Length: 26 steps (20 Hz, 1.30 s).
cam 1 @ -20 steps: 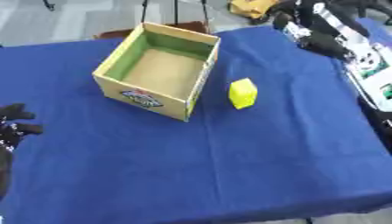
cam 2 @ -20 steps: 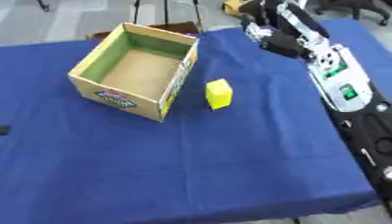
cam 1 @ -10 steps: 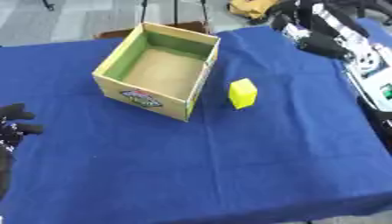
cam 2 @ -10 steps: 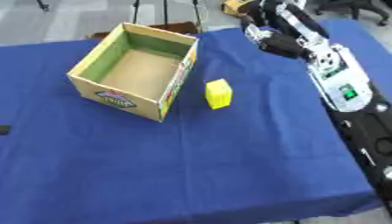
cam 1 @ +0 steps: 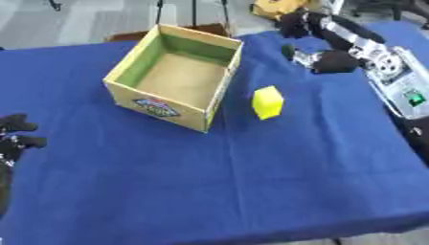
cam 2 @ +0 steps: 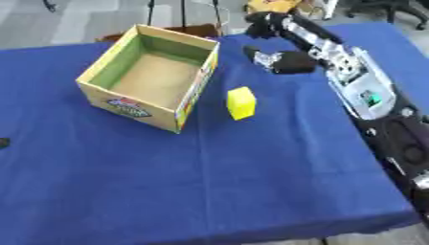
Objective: Pick up objects on the table and place them in the box.
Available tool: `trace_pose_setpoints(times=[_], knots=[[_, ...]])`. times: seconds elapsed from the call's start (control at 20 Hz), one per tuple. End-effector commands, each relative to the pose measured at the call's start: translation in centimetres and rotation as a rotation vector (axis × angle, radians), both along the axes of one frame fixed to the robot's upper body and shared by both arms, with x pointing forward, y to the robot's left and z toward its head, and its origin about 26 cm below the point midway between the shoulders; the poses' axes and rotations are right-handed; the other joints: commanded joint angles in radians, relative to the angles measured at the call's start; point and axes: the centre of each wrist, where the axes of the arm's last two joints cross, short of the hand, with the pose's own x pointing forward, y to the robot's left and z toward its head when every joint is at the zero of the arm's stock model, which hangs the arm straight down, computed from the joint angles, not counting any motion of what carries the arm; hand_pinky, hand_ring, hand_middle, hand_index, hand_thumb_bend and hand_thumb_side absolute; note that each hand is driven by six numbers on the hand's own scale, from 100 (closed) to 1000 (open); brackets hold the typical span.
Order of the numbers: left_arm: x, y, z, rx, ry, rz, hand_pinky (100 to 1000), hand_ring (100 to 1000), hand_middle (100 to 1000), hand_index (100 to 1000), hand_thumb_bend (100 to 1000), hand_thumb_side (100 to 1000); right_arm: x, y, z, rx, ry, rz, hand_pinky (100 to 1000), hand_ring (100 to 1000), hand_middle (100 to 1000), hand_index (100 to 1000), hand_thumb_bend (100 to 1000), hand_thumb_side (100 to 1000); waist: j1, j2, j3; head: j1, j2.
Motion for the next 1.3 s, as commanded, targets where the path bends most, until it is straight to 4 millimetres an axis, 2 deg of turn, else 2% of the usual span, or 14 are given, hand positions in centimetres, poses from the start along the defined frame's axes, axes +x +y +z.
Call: trace_pose_setpoints(times=[0.05,0.45,0.7,1.3], knots=[[0.1,0.1,0.7,0.015,-0.021,-0.01,726,516,589,742,630,927,0.7,-1.0,0.8,-0.13,0.008,0.005,897,875,822,959,265,449,-0.001,-0.018,0.004,-0.007,-0.001],[0.1,0.1,0.7,0.017,-0.021,-0.014,726,516,589,742,631,928,2.2,-1.4,0.6,-0.335,0.078,0.057,917,912,863,973,290,444,-0.005,-0.014,0.019,-0.014,-0.005],[0.1,0.1,0.7,0.016,-0.021,-0.013,726,516,589,742,630,929,2.4,-1.6,0.8,-0.387,0.123,0.087,917,915,873,977,288,450,-0.005,-0.012,0.02,-0.015,-0.004],[0.2,-0.1,0.8,0.011,-0.024,-0.019,726,516,588,741,629,931,3.7,-0.9,-2.0,-0.482,0.205,0.099,914,913,873,977,262,460,0.002,-0.001,0.027,-0.023,-0.007]])
